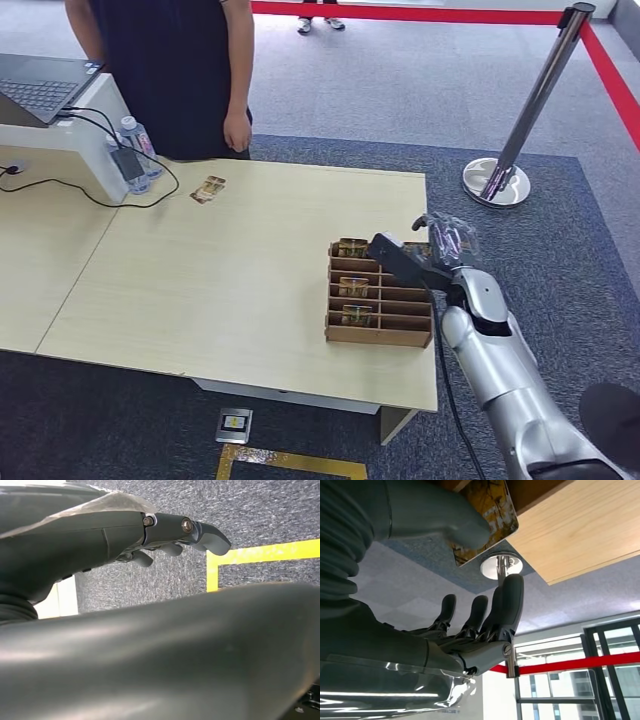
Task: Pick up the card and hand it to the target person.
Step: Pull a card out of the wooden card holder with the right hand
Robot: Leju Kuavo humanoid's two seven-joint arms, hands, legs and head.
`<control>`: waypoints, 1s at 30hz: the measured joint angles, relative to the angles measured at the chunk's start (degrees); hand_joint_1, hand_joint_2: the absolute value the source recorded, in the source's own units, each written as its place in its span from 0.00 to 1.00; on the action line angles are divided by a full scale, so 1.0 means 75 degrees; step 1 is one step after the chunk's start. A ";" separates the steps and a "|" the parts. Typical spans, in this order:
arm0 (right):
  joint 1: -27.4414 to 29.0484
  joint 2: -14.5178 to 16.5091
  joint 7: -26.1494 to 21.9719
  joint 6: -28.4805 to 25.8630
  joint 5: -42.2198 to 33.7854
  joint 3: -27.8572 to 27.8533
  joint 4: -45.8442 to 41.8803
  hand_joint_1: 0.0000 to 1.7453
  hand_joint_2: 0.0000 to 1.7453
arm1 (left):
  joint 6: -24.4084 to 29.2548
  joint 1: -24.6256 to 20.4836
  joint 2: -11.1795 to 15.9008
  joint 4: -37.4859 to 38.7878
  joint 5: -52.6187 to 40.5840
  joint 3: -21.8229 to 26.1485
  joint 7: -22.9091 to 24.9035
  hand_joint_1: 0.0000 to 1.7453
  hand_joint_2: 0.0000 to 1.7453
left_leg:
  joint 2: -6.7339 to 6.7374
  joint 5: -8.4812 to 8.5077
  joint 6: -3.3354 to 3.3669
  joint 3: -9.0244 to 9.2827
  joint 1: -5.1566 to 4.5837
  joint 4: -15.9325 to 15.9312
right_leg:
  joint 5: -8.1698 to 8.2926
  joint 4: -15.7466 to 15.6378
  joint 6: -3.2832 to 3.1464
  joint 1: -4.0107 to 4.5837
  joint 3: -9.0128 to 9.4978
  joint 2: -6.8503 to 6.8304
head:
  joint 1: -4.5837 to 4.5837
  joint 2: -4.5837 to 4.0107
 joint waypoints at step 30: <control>-0.0213 0.0125 0.0101 0.0009 0.0069 0.0012 0.0426 0.48 1.00 | 0.0036 0.0003 -0.0003 0.0000 0.0032 0.0012 0.0070 0.00 0.00 | 0.0000 0.0000 0.0000 0.0001 0.0000 0.0001 | 0.0000 -0.0001 0.0000 0.0000 -0.0001 0.0000 | 0.0000 0.0000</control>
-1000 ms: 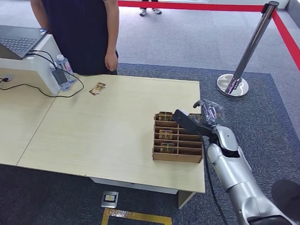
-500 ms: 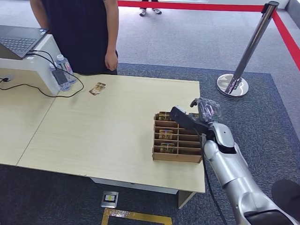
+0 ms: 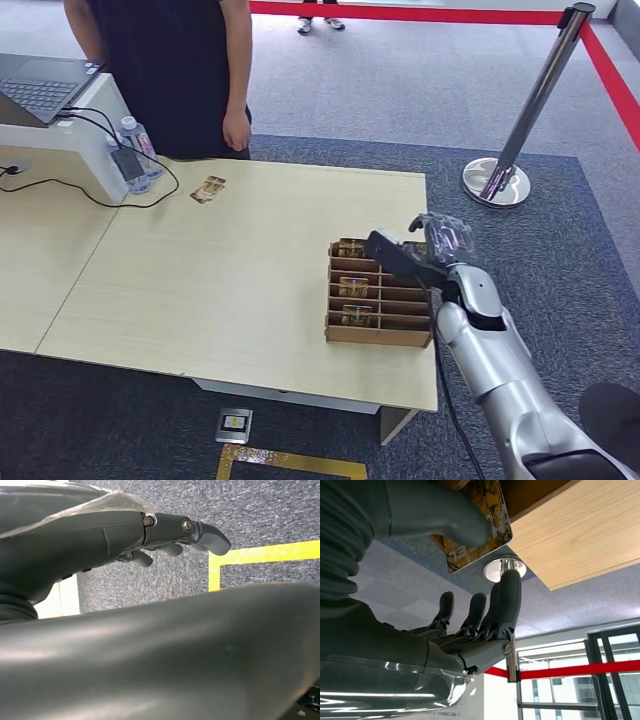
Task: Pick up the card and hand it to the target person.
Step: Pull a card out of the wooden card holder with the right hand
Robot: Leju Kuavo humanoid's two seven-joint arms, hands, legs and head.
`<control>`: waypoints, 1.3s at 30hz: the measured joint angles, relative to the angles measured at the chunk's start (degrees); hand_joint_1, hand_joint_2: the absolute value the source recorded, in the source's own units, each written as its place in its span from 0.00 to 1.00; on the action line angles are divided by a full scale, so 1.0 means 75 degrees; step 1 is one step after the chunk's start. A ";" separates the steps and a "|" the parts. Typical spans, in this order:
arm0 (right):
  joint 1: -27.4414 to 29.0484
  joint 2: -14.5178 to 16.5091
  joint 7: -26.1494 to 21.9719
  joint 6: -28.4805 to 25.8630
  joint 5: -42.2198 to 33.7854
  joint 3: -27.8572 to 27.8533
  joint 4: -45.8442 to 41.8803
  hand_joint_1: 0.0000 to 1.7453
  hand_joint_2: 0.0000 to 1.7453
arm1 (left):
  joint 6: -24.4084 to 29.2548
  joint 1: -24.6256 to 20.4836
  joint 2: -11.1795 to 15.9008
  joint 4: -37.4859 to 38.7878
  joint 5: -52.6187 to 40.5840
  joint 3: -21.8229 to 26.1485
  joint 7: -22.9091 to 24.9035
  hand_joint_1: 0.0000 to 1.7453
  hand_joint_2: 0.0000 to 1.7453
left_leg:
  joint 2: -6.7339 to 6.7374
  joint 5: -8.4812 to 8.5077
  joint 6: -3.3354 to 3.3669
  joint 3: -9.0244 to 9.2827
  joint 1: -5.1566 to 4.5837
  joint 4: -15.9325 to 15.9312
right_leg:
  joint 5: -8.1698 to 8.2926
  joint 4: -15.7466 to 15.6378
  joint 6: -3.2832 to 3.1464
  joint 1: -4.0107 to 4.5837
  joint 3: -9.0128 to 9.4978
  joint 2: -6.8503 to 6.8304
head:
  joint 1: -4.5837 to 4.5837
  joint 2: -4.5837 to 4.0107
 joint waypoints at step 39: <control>0.0102 -0.0131 -0.0381 -0.0084 -0.0161 0.0000 -0.0103 1.00 1.00 | 0.0000 0.0003 0.0000 0.0000 0.0023 0.0005 -0.0075 0.00 0.00 | 0.0000 0.0002 0.0000 0.0001 0.0000 0.0000 | 0.0005 0.0000 0.0002 0.0000 0.0002 0.0000 | 0.0000 0.0000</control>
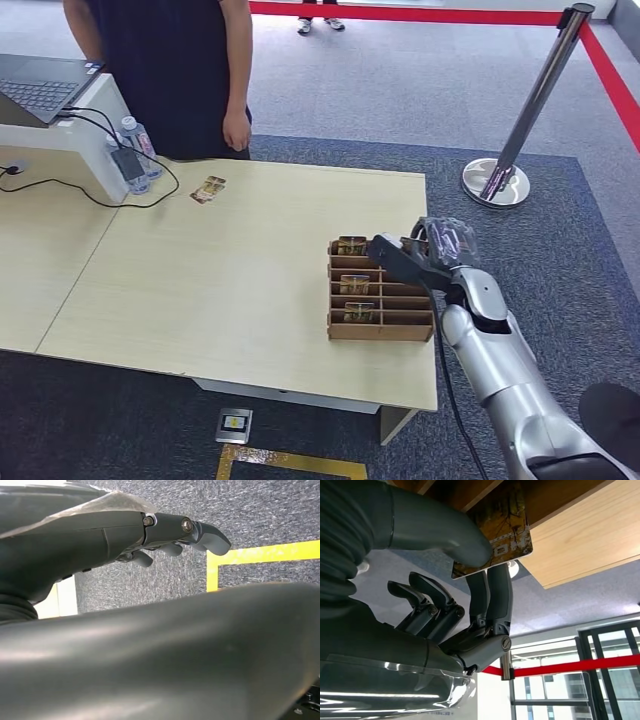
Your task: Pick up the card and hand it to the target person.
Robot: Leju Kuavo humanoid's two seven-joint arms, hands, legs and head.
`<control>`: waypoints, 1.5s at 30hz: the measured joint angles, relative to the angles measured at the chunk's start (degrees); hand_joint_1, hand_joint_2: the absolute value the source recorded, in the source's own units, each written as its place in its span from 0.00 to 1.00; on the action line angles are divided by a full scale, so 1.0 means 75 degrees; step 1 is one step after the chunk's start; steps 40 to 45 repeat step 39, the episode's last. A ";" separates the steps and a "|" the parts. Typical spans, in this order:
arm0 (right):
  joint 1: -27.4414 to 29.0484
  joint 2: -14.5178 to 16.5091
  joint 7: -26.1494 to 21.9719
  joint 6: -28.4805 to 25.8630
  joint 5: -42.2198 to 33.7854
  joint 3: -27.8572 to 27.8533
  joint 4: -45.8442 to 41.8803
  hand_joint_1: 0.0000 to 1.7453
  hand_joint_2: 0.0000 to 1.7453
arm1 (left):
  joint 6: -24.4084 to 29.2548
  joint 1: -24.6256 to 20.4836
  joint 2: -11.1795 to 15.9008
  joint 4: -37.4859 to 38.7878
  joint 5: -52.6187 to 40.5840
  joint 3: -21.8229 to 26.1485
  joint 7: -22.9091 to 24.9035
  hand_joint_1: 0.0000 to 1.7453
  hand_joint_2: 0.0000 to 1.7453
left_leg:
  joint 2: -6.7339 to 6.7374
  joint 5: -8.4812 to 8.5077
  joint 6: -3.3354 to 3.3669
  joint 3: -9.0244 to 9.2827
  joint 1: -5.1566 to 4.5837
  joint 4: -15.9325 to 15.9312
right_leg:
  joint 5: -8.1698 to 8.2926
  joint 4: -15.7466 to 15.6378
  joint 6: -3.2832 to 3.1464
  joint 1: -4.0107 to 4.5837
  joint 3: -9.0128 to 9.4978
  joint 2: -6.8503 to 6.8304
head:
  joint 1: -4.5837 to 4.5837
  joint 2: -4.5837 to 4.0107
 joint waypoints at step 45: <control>0.0166 0.0102 0.0295 0.0494 0.0200 0.0806 -0.4518 1.00 1.00 | -0.0023 -0.0149 -0.0044 0.0000 -0.0061 0.0038 0.0093 0.00 0.00 | 0.0011 0.0033 -0.0005 -0.0041 0.0000 -0.0001 | 0.0022 0.0015 -0.0017 0.0002 -0.0043 0.0001 | 0.0000 0.0000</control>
